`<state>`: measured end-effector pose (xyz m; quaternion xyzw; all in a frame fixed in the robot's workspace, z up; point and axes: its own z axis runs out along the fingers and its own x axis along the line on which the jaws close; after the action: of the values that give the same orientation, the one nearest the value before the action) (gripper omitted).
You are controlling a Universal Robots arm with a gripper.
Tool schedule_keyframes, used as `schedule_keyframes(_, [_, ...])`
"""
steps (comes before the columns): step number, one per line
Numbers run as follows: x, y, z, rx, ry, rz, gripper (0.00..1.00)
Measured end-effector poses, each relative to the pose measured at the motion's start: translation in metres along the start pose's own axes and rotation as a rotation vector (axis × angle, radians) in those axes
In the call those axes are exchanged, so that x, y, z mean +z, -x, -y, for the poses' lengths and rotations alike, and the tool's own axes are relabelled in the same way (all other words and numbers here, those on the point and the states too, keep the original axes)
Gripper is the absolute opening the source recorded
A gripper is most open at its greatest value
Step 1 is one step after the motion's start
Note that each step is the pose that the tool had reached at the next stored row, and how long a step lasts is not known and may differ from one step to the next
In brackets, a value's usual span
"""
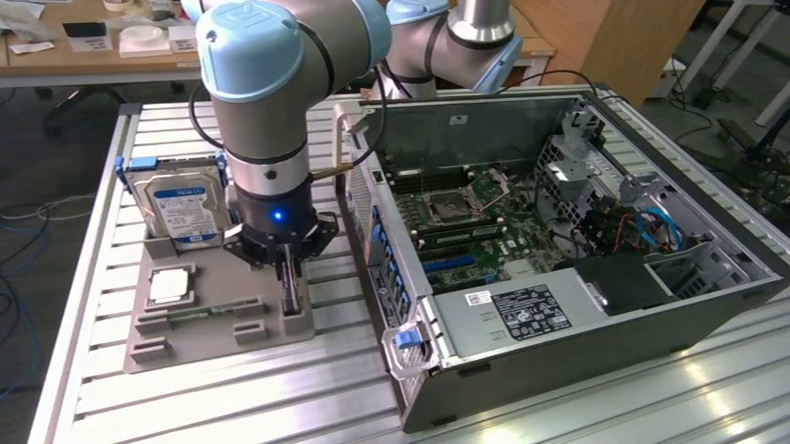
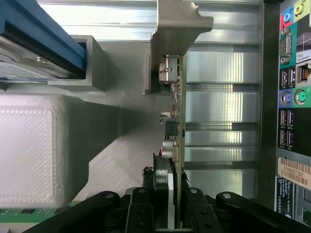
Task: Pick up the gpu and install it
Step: 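Pick up the gpu and move the gpu toward the slot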
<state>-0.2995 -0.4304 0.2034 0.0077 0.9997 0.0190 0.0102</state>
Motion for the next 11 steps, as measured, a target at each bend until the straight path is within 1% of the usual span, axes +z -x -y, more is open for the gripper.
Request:
schedule_keyframes(6, [0.0000, 0.0000, 0.0000, 0.000, 0.0000, 0.0001, 0.28])
schedule_keyframes(7, [-0.0006, 0.0001, -0.0001, 0.000, 0.0004, 0.0007, 0.28])
schedule_keyframes(9, [-0.0033, 0.0001, -0.0001, 0.000, 0.0002, 0.0002, 0.28])
schedule_keyframes(11, [-0.0038, 0.0001, -0.0002, 0.000, 0.0004, 0.0003, 0.28])
